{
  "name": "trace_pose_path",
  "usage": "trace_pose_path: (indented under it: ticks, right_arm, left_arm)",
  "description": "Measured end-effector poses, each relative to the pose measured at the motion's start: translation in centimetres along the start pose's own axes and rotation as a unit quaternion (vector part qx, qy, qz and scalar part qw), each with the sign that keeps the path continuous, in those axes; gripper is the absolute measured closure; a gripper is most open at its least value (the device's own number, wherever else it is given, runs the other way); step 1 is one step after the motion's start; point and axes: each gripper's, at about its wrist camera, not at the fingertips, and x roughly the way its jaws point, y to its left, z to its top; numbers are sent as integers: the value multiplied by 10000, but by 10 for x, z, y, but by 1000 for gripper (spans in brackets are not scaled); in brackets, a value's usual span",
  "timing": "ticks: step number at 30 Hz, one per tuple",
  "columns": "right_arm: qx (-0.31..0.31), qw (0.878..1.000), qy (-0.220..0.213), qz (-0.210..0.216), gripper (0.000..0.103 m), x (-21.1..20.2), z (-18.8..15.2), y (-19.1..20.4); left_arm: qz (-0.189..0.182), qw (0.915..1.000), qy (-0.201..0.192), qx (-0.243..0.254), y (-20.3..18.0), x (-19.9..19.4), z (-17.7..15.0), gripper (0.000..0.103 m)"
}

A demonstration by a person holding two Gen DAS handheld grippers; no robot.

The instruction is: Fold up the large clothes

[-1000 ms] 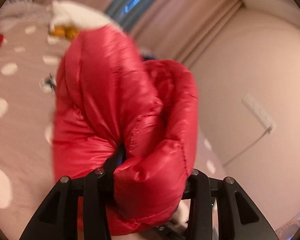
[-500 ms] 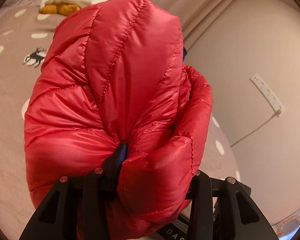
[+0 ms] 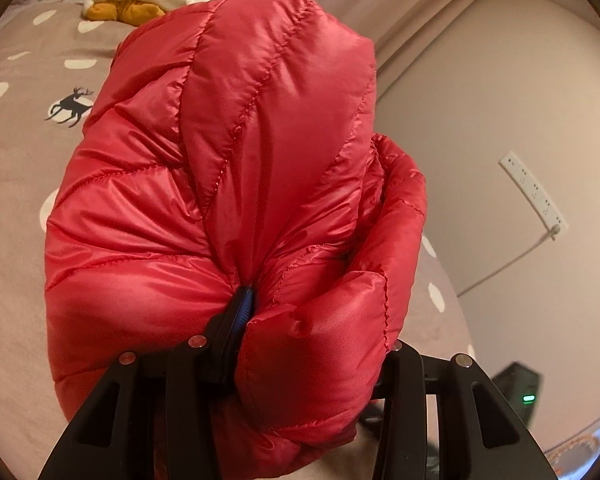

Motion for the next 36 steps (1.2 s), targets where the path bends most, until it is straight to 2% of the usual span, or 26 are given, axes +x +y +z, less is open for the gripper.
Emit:
trace_pose_path:
  ticks: [3,8,13,15,18,21,23,28,33,36]
  right_arm:
    - [78,9984,-495,-267,30,-30,12,-8]
    - [284,9933,-1086,-289,25,-70,27,-17]
    - [139,9909,-1293,-354,24,-88,26,-13]
    - [92,9915,-1253,-323,24,-87,25,-7]
    - [1,9915,-1263,-325,23,-92,21,-3]
    - [-73,9913,-1267,-344,23,-89,24,2]
    - [-102,9916,-1257,-296,22,-90,24,4]
    - [-180,9902,-1353,-294,20,-95,21,10]
    - [-255,9879,-1489,-351,18,-104,16,17]
    - [-258,9870,-1539,-380,16,-106,12,20]
  left_arm:
    - [85,9994,281,193,-5,12,0,60]
    - [36,9949,859,522,-12,41,1,60]
    - [255,9919,914,842,-20,57,1,60]
    - [301,9921,867,852,-23,54,3,60]
    - [172,9951,617,752,-20,35,1,52]
    - [117,9959,492,750,-23,14,-3,34]
    - [217,9959,379,786,-30,-4,-5,22]
    - [819,9955,11,476,-30,-33,-6,20]
    - [981,9942,-388,204,-24,-59,-8,20]
    - [962,9946,-384,86,-19,-61,-7,19]
